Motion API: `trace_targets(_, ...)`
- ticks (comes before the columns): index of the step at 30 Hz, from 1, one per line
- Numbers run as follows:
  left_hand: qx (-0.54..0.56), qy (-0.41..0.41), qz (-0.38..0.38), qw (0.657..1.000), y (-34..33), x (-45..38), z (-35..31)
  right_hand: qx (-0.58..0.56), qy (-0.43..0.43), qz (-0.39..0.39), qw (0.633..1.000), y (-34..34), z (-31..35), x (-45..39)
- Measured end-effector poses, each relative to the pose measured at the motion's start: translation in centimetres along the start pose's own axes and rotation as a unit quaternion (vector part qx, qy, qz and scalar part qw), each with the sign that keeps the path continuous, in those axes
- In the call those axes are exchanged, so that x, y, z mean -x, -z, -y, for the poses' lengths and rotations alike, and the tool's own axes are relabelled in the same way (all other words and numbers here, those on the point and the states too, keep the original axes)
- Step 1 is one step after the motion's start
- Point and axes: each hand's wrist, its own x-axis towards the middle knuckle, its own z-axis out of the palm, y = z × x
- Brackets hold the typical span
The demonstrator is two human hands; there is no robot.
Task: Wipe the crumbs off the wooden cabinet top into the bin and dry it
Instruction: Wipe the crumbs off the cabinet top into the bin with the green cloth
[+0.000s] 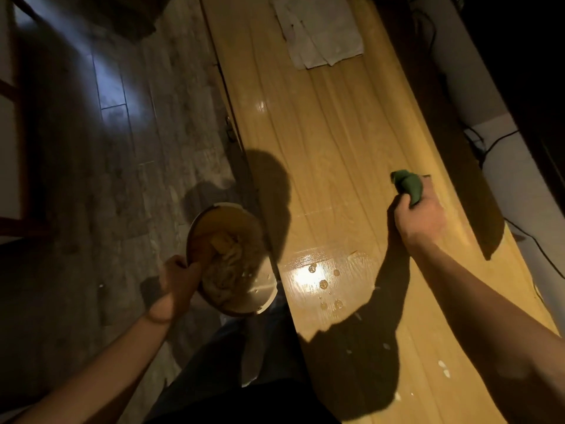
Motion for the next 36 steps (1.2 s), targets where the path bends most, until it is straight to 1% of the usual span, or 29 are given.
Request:
trace_targets(4, -0.011, 0.017, 0.044, 0.999, 0.4, -0.1, 0.2, -0.03, 0.052, 0.035, 0.998, -3.9, 4.4, 4.9)
trace_targets(8, -0.008, 0.015, 0.042, 0.999, 0.5, -0.2, 0.2, -0.04, 0.134, 0.064, 0.988, -8.1, 8.8, 12.0)
trace_targets(12, -0.013, -0.002, 0.052, 0.999, 1.0, -0.1, -0.1, -0.049, 0.193, 0.124, 0.972, -11.0, 12.8, 19.4)
trace_targets(14, -0.007, -0.006, 0.063, 0.998, 1.5, 0.1, -0.2, -0.033, 0.231, 0.174, 0.957, -11.9, 14.2, 22.5)
trace_targets(15, -0.005, -0.007, 0.071, 0.997, 1.7, 0.1, -0.1, -0.021, 0.24, 0.21, 0.948, -12.4, 14.6, 23.7)
trace_targets(17, -0.01, -0.016, 0.086, 0.996, 2.2, 0.2, 0.2, -0.02, 0.22, 0.276, 0.935, -13.0, 14.9, 25.8)
trace_targets(19, -0.002, -0.024, 0.099, 0.995, 2.6, 0.4, 0.6, -0.058, 0.172, 0.285, 0.941, -12.8, 14.6, 27.3)
trace_targets(23, -0.005, -0.021, 0.129, 0.991, 3.1, 1.0, 1.4, -0.172, 0.091, 0.239, 0.951, -9.9, 12.8, 28.1)
trace_targets(25, -0.019, -0.017, 0.149, 0.988, 2.9, 1.6, 1.9, -0.233, 0.064, 0.201, 0.949, -7.3, 11.5, 27.4)
trace_targets(27, -0.037, -0.015, 0.152, 0.988, 2.5, 2.3, 2.2, -0.267, 0.047, 0.169, 0.948, -4.4, 9.5, 25.9)
trace_targets(29, -0.042, -0.014, 0.145, 0.988, 2.1, 2.8, 2.4, -0.257, 0.036, 0.143, 0.955, -1.1, 6.6, 23.8)
trace_targets(31, -0.043, -0.017, 0.144, 0.989, 1.5, 3.3, 2.7, -0.232, 0.011, 0.094, 0.968, 2.2, 3.0, 21.0)
trace_targets(34, -0.023, -0.008, 0.131, 0.991, 0.9, 4.5, 3.0, -0.206, -0.077, -0.006, 0.976, 6.4, -3.6, 16.0)
trace_targets(36, -0.032, -0.003, 0.101, 0.994, 0.7, 5.0, 3.3, -0.191, -0.145, -0.053, 0.969, 8.6, -8.0, 12.8)
